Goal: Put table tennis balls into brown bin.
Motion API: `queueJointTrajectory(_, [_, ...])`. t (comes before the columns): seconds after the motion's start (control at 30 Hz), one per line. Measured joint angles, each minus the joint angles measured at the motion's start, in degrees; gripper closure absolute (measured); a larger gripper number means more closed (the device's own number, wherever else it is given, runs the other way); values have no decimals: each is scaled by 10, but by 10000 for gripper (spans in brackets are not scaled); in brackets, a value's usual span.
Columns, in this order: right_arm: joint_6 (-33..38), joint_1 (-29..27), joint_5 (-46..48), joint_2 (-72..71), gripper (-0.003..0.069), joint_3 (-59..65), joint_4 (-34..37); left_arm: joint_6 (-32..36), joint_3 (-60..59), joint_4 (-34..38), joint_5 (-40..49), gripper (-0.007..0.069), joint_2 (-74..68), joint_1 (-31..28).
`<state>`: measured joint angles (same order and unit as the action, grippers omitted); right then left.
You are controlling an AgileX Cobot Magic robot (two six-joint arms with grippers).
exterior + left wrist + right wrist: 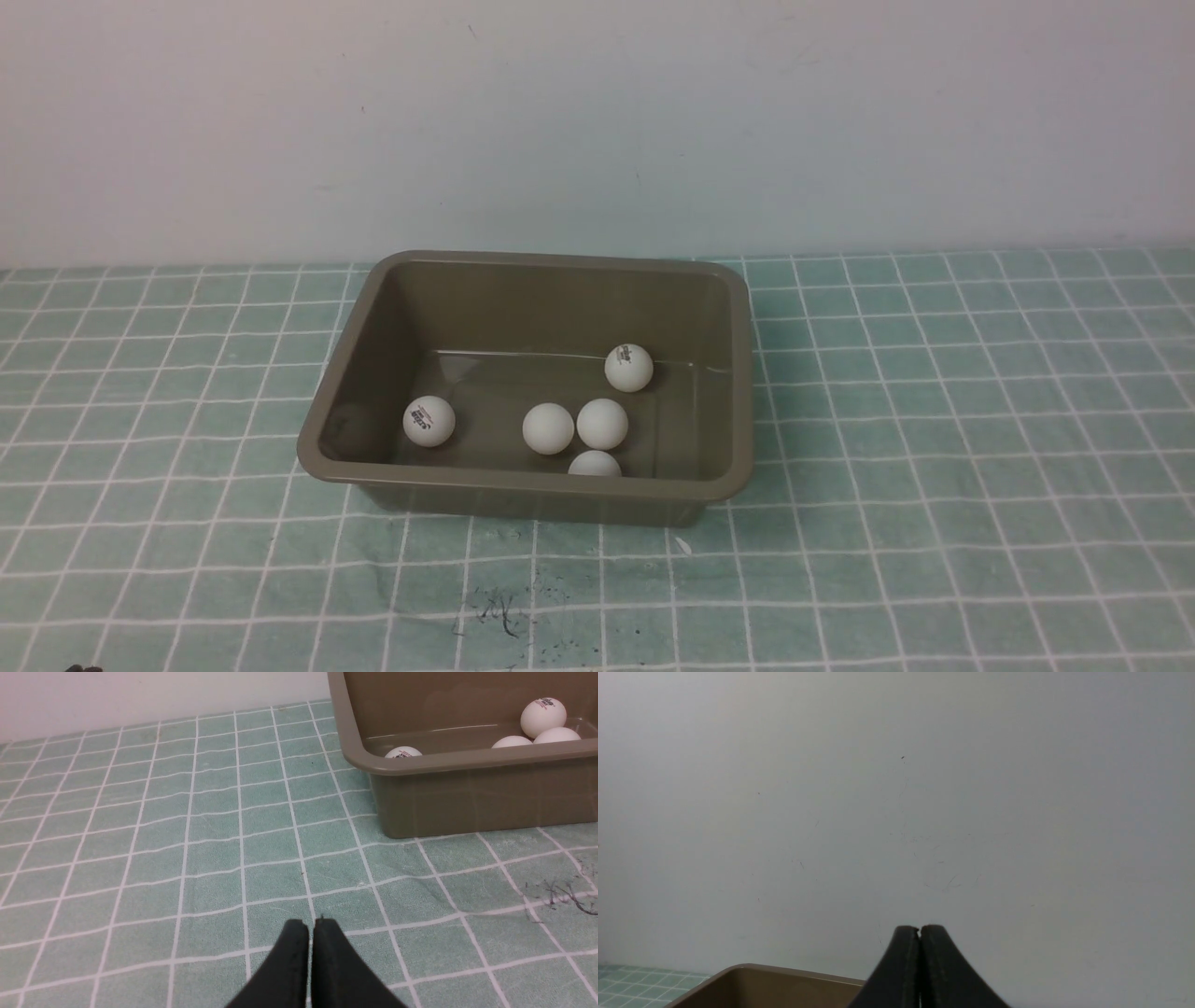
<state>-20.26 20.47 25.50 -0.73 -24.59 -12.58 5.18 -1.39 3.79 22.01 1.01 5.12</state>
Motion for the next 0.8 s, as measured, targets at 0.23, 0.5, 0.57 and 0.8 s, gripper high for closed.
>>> queueJointTrajectory(0.23, [125,0,-21,0,673,17,110,0,0,0,0,629,0,0])
queueJointTrajectory(0.5, [179,-9,-28,0,673,78,142,0,0,0,0,629,0,0])
queueJointTrajectory(0.57, [179,-39,-28,0,673,105,134,0,0,0,0,629,0,0])
queueJointTrajectory(0.8, [177,-184,-24,0,673,237,126,0,0,0,0,629,0,0])
